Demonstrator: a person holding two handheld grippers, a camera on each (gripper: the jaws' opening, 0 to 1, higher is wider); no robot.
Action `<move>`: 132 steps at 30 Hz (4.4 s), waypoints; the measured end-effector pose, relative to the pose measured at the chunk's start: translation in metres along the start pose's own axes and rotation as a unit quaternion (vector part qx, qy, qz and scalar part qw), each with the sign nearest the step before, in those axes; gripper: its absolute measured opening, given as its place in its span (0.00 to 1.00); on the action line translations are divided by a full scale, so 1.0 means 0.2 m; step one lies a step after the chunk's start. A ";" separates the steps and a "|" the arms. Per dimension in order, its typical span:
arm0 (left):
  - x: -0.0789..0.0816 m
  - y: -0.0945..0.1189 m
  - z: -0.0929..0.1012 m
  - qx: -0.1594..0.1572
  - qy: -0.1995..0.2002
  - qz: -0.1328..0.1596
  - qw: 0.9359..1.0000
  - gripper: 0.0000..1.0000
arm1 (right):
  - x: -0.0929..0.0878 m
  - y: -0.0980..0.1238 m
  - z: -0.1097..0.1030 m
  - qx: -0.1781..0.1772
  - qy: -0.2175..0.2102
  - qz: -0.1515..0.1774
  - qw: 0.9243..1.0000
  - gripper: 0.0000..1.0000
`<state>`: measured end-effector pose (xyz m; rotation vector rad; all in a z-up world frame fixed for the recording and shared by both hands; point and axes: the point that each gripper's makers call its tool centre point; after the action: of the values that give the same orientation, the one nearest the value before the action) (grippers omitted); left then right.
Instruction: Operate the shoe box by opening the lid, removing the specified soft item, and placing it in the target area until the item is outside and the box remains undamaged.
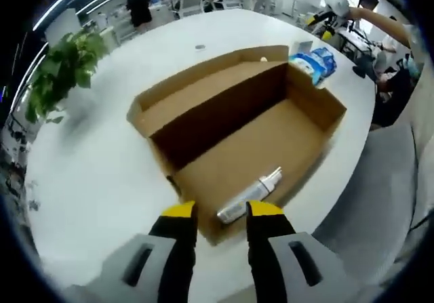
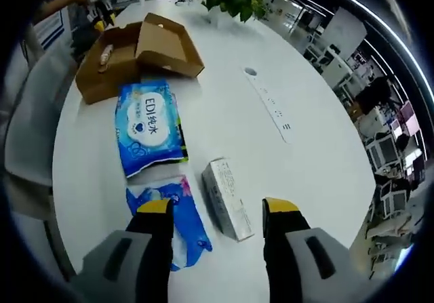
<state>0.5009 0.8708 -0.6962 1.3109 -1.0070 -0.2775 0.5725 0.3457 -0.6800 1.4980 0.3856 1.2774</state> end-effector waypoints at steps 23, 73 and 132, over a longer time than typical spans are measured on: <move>0.05 -0.17 0.08 -0.112 -0.168 -0.064 0.977 0.37 | 0.14 0.19 -0.45 -0.044 -0.113 0.086 0.989 0.86; 0.00 -0.51 0.12 -0.190 -0.367 -0.122 0.902 0.33 | 0.16 0.24 -0.98 -0.055 -0.242 0.144 0.958 0.96; 0.21 -0.30 0.27 -0.139 -0.225 -0.007 0.964 0.18 | 0.46 0.28 -1.11 -0.011 -0.169 0.244 0.955 0.73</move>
<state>0.5062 0.7890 -0.7348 1.0166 -1.2857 -0.7268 0.3968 0.5079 -0.6198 1.8201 -0.2391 1.3538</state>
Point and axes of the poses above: the point that each gripper's makers call its tool centre point, and the gripper's own axes: y roughly backward along the fingers, z roughly to its right, x roughly out of its top, and after that the axes turned 4 degrees about x, right-handed
